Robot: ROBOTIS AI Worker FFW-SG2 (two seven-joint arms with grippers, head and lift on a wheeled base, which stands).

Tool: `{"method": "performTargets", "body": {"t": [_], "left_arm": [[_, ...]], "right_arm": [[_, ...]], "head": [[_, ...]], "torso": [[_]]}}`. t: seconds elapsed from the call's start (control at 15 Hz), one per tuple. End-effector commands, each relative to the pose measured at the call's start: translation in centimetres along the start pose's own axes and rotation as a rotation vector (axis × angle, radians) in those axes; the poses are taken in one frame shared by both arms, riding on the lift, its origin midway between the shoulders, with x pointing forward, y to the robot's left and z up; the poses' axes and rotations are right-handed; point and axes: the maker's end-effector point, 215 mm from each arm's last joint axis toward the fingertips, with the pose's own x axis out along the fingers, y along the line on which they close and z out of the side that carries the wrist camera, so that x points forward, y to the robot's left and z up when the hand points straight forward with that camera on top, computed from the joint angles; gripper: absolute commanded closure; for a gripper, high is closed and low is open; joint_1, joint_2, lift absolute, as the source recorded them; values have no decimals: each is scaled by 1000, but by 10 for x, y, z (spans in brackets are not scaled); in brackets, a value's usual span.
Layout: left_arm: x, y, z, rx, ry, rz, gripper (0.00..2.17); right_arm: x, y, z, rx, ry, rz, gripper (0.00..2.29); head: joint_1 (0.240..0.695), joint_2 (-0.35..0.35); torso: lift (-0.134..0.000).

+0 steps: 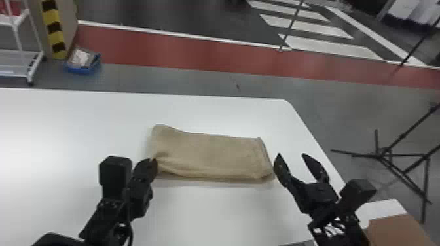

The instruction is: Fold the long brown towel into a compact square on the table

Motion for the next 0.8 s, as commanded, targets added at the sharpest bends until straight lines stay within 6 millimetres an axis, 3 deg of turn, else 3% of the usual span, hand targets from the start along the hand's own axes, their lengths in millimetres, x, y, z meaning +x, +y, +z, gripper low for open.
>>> {"method": "performTargets", "body": {"t": [0.0, 0.13, 0.33, 0.53, 0.6, 0.67, 0.73], "left_arm": [[-31, 47, 6, -1, -13, 67, 1831], [-58, 71, 5, -5, -18, 107, 1831], [-89, 77, -1, -4, -5, 121, 1828], [-97, 73, -9, 3, 19, 121, 1825], [-95, 74, -8, 12, 18, 128, 1727], [-93, 77, -5, 22, 5, 136, 1339], [-92, 81, 5, 27, -35, 144, 471]], "right_arm": [[6, 10, 2, -1, -5, 16, 221], [13, 22, 0, -1, -5, 34, 221], [23, 41, -1, -2, -3, 59, 221], [26, 52, -4, -1, 3, 73, 221], [26, 52, -5, -3, 3, 74, 221], [26, 52, -5, -1, 4, 73, 221], [25, 51, -7, 0, 7, 73, 221]], "head": [[695, -350], [695, -350], [695, -337], [695, -299], [695, -295], [695, -292], [695, -289]], "torso": [[-115], [-115], [-115], [-115], [-115], [-115], [-115]]}}
